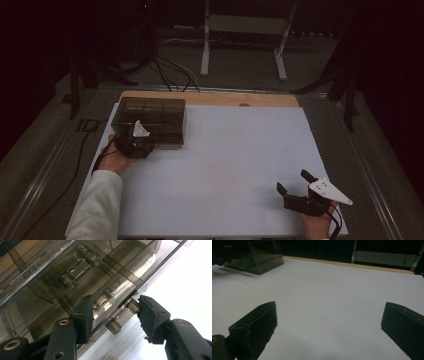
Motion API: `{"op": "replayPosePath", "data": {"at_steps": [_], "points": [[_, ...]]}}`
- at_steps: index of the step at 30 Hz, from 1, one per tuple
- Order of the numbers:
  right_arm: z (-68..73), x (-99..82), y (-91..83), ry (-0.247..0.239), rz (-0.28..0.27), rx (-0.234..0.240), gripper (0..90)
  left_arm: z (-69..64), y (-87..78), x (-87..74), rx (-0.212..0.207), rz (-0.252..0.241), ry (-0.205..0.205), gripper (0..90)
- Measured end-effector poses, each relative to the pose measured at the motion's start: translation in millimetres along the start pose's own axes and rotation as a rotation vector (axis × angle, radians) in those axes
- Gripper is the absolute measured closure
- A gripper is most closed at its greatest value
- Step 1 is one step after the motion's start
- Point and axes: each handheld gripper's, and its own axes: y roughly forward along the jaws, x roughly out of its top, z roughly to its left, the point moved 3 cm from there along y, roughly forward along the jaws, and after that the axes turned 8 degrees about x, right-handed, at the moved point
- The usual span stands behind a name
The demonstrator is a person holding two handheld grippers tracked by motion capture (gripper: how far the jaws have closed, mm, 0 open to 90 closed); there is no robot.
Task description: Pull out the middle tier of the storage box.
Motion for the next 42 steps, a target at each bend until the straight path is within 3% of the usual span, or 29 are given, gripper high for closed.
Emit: {"op": "replayPosePath", "data": {"at_steps": [18, 42], "points": [[-0.4, 0.0, -0.8, 0.001, -0.001, -0.003, 0.8, -11.4, -10.2, -5.3, 0.012, -0.015, 0.03, 51.5], [-0.3, 0.0, -0.4, -0.001, 0.0, -0.004, 0.8, -18.7, -18.0, -15.6, -0.005, -0.024, 0.04, 52.7]]}}
